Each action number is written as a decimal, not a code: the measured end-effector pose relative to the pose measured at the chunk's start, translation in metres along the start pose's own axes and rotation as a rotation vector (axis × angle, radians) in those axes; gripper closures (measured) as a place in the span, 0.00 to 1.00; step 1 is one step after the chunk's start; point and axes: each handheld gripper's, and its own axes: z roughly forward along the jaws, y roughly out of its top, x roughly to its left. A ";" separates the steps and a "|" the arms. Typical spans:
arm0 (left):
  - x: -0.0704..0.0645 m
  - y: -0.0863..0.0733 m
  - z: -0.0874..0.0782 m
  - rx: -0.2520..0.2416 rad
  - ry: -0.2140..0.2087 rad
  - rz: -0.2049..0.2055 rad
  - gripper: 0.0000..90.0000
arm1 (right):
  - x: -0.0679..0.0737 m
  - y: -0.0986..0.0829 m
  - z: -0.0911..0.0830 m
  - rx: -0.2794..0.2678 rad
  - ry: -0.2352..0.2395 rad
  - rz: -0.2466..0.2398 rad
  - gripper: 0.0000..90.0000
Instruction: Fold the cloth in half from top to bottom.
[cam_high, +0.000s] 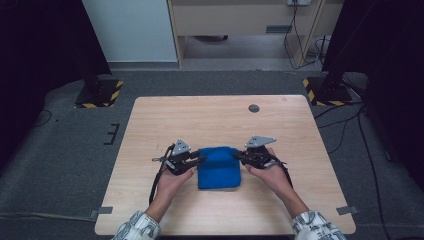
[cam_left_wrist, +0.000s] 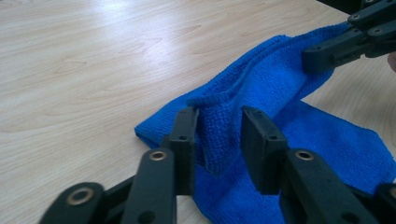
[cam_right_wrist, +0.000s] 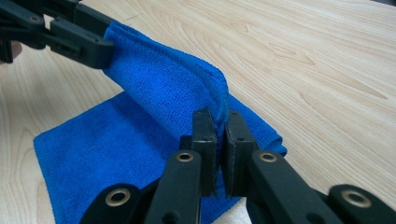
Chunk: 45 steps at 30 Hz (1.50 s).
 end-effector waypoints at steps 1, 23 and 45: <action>0.000 0.000 0.000 0.001 0.001 0.002 0.72 | 0.001 0.000 0.000 -0.001 0.002 0.000 0.95; -0.002 -0.002 -0.016 -0.051 0.033 -0.032 0.51 | 0.021 -0.017 -0.007 0.026 0.041 -0.059 0.85; -0.006 -0.028 -0.010 0.039 0.064 0.028 0.43 | 0.031 -0.019 -0.028 -0.015 -0.011 -0.054 0.40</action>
